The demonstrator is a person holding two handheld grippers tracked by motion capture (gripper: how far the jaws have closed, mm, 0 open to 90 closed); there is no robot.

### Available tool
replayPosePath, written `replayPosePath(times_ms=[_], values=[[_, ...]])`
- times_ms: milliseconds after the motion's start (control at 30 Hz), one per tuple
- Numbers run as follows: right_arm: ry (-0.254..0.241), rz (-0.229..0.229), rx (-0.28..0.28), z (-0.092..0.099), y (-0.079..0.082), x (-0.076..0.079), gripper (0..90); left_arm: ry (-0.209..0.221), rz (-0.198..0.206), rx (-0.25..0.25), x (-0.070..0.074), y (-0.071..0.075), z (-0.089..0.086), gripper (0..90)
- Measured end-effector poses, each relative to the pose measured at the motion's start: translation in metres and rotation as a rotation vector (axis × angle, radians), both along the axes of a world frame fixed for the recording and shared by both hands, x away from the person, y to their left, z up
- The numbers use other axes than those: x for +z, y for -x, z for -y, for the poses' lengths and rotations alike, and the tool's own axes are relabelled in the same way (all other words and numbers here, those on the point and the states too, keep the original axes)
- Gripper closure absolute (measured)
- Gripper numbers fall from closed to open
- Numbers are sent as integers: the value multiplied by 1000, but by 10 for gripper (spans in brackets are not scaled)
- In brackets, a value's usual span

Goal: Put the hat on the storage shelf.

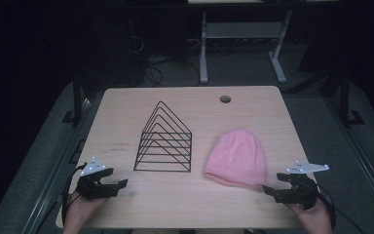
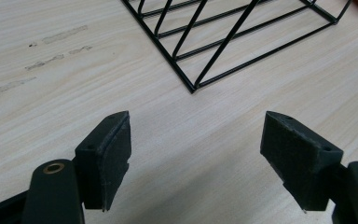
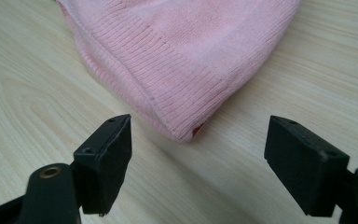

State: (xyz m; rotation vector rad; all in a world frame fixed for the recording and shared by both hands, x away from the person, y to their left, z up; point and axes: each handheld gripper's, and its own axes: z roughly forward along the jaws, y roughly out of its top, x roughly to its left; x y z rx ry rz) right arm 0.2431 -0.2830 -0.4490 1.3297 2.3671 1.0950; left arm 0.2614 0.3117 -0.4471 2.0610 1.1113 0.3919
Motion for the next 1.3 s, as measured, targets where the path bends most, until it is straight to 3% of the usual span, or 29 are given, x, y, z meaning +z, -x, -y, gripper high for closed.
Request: replayPosePath(times_ms=[300,667,967,1300], values=[[1,7,0,1,1,4,212,10,5,3,0,2,1,247],[-30,28,19,-2,-14,26,193,13,12,17,1,4,1,247],[-3,-21,51,-7,-41,40,186,7,0,6,-1,2,0,247],[-8,-87,63,-7,-74,42,193,8,1,7,-1,2,0,247]])
